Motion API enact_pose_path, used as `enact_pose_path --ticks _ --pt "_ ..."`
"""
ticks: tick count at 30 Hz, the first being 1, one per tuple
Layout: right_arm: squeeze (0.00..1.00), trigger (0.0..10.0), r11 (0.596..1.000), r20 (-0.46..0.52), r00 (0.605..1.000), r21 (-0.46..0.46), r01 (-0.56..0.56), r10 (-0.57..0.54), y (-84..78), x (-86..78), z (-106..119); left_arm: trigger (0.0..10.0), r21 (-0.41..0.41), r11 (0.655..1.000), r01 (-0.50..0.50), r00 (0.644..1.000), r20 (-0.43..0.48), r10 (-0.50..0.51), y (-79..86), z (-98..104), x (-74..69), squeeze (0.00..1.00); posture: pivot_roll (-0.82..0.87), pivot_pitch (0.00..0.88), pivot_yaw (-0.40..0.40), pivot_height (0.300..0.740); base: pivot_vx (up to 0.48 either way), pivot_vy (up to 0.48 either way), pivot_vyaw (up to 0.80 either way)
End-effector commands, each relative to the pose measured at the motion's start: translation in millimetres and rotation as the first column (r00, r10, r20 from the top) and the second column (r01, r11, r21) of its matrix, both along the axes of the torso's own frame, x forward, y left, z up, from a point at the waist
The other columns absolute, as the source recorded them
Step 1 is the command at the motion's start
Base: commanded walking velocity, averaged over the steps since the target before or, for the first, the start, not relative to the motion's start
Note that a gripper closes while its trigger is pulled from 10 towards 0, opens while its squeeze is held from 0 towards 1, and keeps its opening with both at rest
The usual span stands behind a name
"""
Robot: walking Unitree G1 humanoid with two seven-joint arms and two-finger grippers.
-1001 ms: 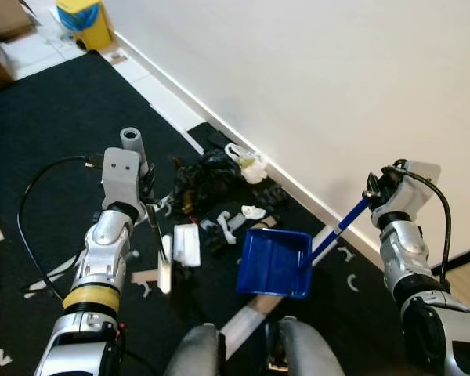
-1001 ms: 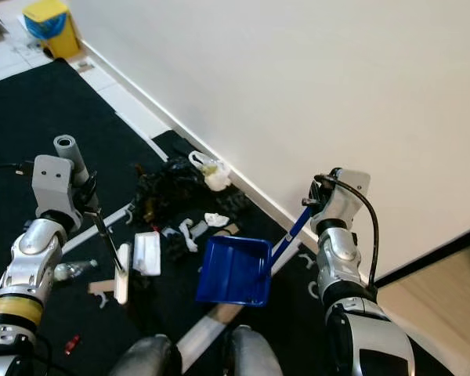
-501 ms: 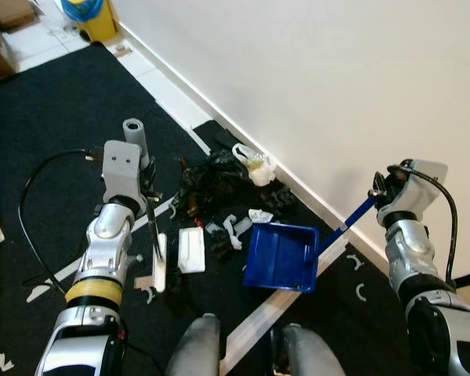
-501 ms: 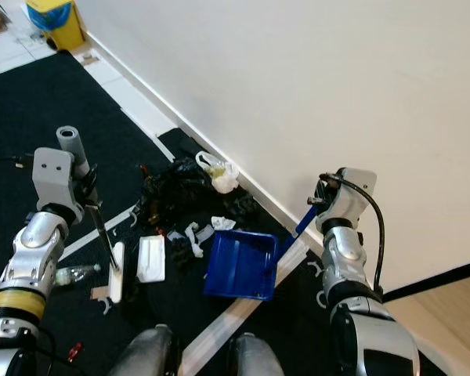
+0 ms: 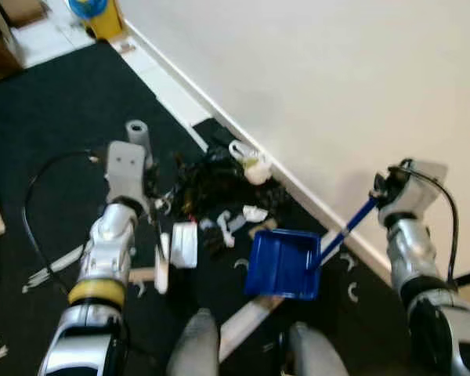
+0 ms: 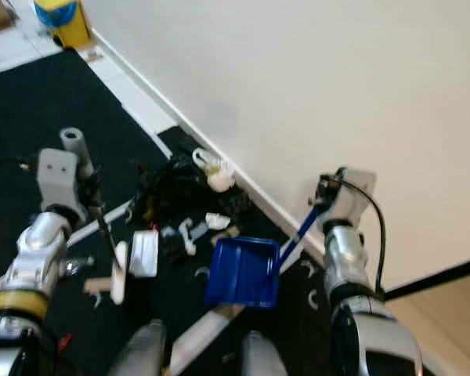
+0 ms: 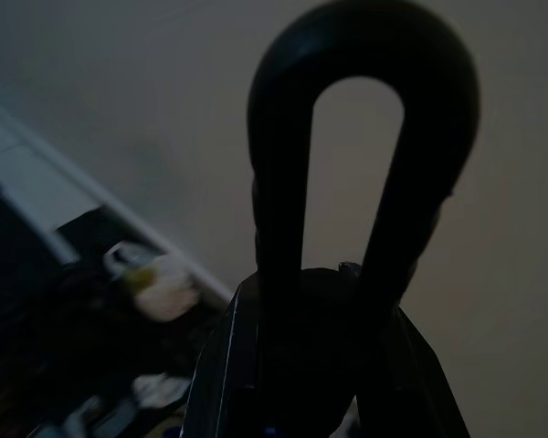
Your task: Sweep floor
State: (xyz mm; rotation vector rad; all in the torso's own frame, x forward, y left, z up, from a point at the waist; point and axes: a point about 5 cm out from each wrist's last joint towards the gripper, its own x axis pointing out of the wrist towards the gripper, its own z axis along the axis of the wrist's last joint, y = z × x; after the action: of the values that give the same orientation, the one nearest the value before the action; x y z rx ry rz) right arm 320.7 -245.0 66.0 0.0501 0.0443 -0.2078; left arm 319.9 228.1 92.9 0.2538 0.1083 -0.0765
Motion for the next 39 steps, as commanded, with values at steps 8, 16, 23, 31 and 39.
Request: enact_pose_path --ticks 8,16,23,31,39 --pt "0.0 10.0 0.996 0.021 0.996 -0.044 0.083 -0.082 -15.1 -0.5 7.8 10.0 0.113 0.994 -0.012 0.999 0.041 0.007 29.2 16.1 -3.0 0.0 0.13 0.094 -0.046 0.74 0.0 0.0 0.0" --pt "0.0 10.0 0.993 0.0 0.995 -0.057 0.1 -0.1 -19.8 2.2 10.6 10.0 0.15 0.988 -0.026 0.998 0.055 0.018 47.1 25.1 -5.7 0.0 0.15 0.166 -0.051 0.74 0.0 0.0 0.0" --pt "0.0 10.0 0.99 0.019 0.992 -0.058 0.128 -0.127 -29.7 6.8 21.5 10.0 0.149 0.989 -0.02 0.987 0.158 -0.004 56.4 49.8 -4.7 0.0 0.16 0.264 -0.054 0.74 0.0 0.0 0.0" --pt "0.0 10.0 0.99 0.077 0.989 0.071 0.124 -0.129 -33.2 17.4 38.0 10.0 0.108 0.994 -0.014 0.963 0.27 -0.016 59.9 83.7 7.4 0.0 0.16 0.409 -0.059 0.74 0.0 0.0 0.0" --pt "0.0 10.0 0.962 0.095 0.988 0.256 0.094 -0.122 -23.9 22.3 35.8 10.0 0.09 0.996 -0.022 0.953 0.304 -0.007 64.0 98.5 16.5 0.0 0.16 0.443 -0.064 0.74 0.0 0.0 0.0"
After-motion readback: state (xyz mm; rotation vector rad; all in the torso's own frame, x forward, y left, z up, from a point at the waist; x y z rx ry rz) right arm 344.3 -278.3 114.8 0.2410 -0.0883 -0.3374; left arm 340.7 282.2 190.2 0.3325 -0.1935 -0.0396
